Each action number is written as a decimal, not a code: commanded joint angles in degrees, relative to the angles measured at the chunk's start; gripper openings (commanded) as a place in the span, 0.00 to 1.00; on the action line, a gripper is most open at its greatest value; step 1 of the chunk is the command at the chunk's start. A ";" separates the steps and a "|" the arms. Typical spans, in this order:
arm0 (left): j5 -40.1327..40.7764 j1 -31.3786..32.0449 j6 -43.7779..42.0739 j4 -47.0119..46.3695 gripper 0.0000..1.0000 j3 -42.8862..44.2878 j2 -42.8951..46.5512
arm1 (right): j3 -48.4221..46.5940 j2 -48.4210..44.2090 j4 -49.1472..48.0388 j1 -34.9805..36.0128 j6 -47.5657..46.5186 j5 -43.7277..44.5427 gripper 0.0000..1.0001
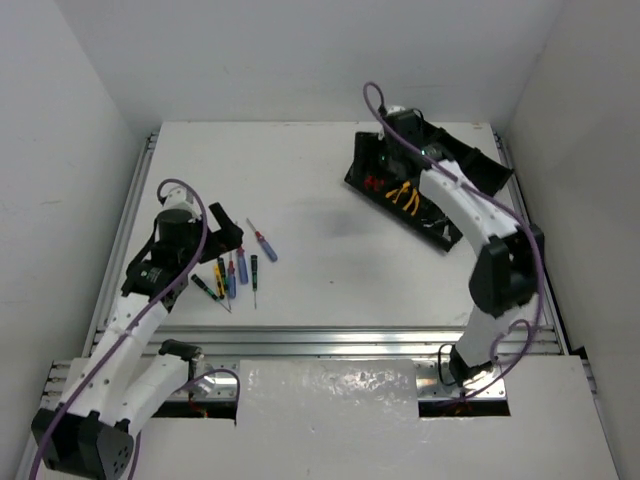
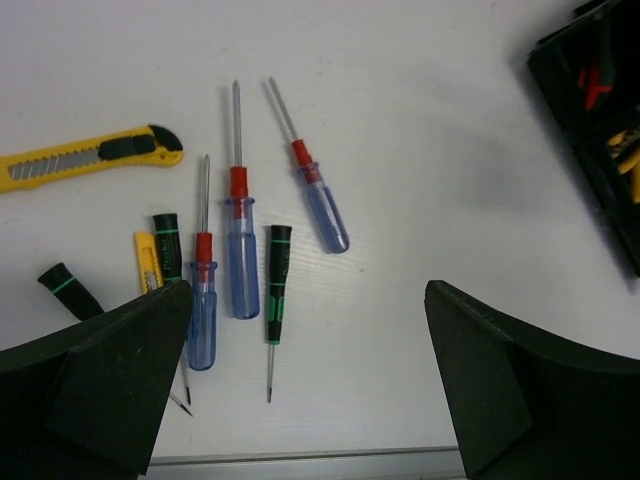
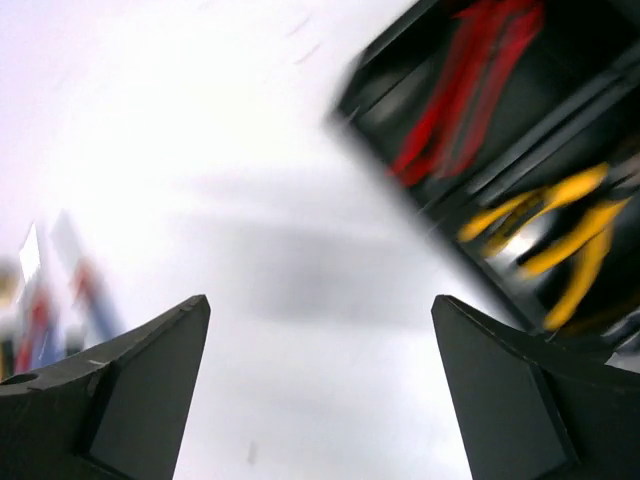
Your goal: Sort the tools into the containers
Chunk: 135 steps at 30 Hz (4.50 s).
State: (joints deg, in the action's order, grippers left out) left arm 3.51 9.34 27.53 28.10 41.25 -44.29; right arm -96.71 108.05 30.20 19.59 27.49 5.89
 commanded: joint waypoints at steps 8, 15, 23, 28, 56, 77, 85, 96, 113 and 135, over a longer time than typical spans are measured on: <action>5.97 4.63 4.20 -0.33 1.00 6.64 -20.98 | 47.96 -29.00 -20.96 13.62 3.61 -11.87 0.90; 7.65 4.45 4.37 -2.26 0.51 12.35 -32.51 | 62.33 -39.04 -25.27 15.04 6.88 -15.30 0.90; 10.11 4.37 5.43 -2.08 0.39 12.80 -40.87 | 67.35 -47.58 -22.46 15.12 6.62 -14.68 0.90; 11.17 4.28 6.31 -2.34 0.39 11.31 -42.98 | 67.97 -48.81 -21.59 15.12 6.44 -15.91 0.89; 7.65 6.55 8.15 -8.15 0.00 4.89 -37.64 | 69.81 -50.57 -32.16 15.47 7.14 -26.35 0.92; -13.79 23.44 17.38 -25.10 0.00 -1.61 -15.47 | 48.02 -21.57 -49.36 25.41 12.33 -29.45 0.80; -16.51 24.41 19.40 -31.52 0.00 -3.55 -15.56 | 48.19 -21.92 -49.79 25.41 12.77 -27.60 0.24; 21.85 24.23 12.73 7.44 1.00 16.65 -15.48 | 49.95 -27.98 -27.08 9.09 17.08 -9.15 0.00; 22.78 24.49 -2.66 8.91 1.00 7.18 -4.93 | -5.58 12.07 4.87 -24.25 3.01 18.88 0.00; 20.31 24.67 -3.53 7.06 1.00 5.85 -1.94 | -22.38 19.57 9.26 -28.92 2.75 11.07 0.66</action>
State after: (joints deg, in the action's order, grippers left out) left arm 23.11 33.69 24.43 37.08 46.87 -46.50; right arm -115.33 132.79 38.57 -10.76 29.63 19.84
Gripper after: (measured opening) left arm 0.996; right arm 0.650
